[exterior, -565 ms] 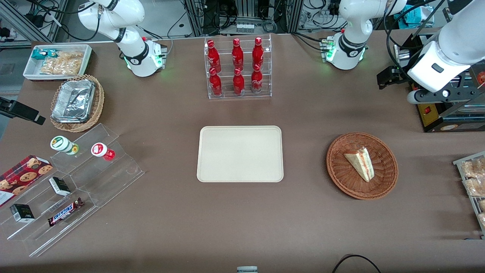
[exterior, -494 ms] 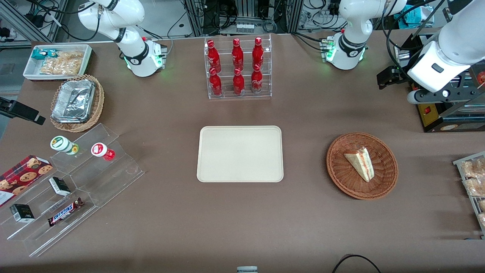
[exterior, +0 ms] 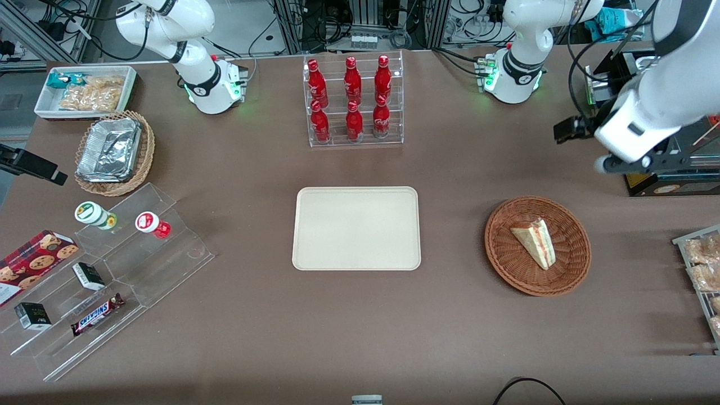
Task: Place sandwich from basket to tray
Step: 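Move the left gripper over the sandwich in the wicker basket, then lower the left gripper and close it on the wrapped sandwich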
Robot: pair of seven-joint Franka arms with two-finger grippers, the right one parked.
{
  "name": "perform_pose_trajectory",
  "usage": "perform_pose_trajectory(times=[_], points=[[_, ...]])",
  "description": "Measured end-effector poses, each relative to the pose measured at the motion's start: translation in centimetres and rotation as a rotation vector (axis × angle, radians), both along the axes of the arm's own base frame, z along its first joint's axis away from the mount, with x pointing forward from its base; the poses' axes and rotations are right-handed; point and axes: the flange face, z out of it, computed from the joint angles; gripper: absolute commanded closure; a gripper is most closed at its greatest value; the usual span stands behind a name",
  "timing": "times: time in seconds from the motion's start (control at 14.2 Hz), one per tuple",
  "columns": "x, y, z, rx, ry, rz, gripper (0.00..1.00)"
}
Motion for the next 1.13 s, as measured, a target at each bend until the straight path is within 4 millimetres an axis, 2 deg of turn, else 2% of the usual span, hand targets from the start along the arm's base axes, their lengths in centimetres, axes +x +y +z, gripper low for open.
perform_pose_trajectory(times=[0.14, 0.28, 0.42, 0.56, 0.71, 1.13], points=[[1.4, 0.8, -4.8, 0.031, 0.02, 0.003, 0.0], [2.0, 1.9, -10.7, 0.055, 0.023, 0.017, 0.0], [2.0, 4.4, -16.2, 0.051, 0.003, 0.057, 0.0], [1.7, 6.2, -20.3, 0.051, -0.035, 0.113, 0.0], [1.5, 6.5, -22.6, 0.083, -0.07, 0.253, 0.0], [3.9, 5.1, -25.1, 0.102, -0.223, 0.578, 0.0]])
